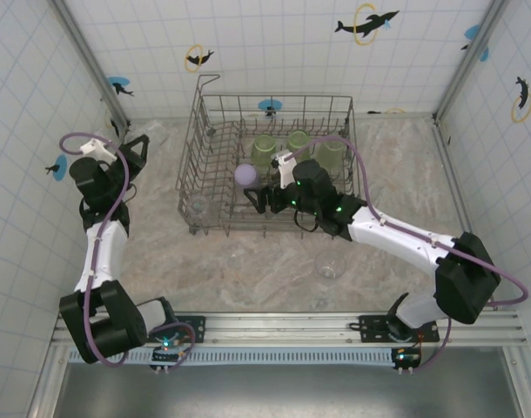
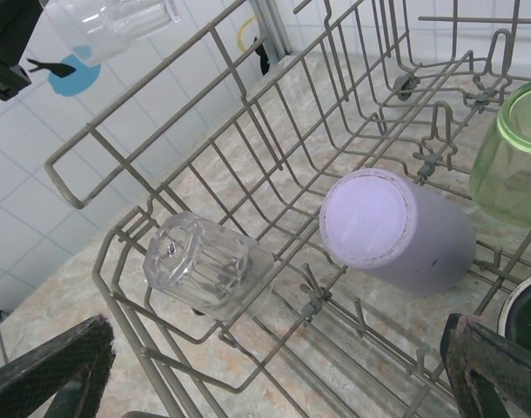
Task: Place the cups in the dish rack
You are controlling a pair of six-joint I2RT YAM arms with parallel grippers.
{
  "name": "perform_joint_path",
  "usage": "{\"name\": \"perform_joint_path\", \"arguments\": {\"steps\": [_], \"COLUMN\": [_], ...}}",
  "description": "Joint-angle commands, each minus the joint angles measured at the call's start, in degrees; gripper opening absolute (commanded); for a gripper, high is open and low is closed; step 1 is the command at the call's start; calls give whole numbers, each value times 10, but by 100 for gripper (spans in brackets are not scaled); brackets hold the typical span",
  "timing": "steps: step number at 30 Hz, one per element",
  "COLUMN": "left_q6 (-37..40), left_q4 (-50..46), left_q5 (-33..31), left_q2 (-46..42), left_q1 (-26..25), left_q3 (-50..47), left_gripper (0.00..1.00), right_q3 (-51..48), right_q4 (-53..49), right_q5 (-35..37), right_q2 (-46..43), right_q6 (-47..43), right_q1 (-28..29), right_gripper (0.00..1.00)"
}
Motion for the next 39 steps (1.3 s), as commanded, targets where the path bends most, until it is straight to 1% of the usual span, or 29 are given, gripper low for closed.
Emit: {"name": "perform_joint_path", "arguments": {"steps": [1,4,8,11,13,19,21,24,27,33,39], "left_q6": [-49,-66,-78,-81,-82,-83,-83,-88,-92,-104,-115], "left_q4": [80,93,95,95,95,98,97,98,99,113,131], "left_q5": [41,55,74,91,103,129,139,152,165,191,202], "left_q2": [-1,1,7,16,26,56,66,78,86,95,103], "left_q1": [-2,-8,-31,-60,-79,-127,-141,-152,-161,-184,-205], "left_q3": [1,10,28,40,48,70,77,82,84,87,87], "left_gripper": [0,0,0,0,0,0,0,0,0,0,0], "right_q3": [23,21,21,23,17,45,50,42,34,59,81], "right_q4": [25,36,52,70,105,125,138,184,230,257,296], "right_q5": [-31,-39,-62,-73,-92,-110,-111,-114,-121,-136,-166], "right_q2": [7,8,12,15,15,35,44,51,57,82,122], "right_q6": [26,35,58,111,141,172,196,243,271,288,335], "right_q1": [-13,-21,-33,-44,-52,-61,-64,-70,-76,-81,-92], "right_gripper": [100,100,100,100,100,100,100,100,100,100,100]}}
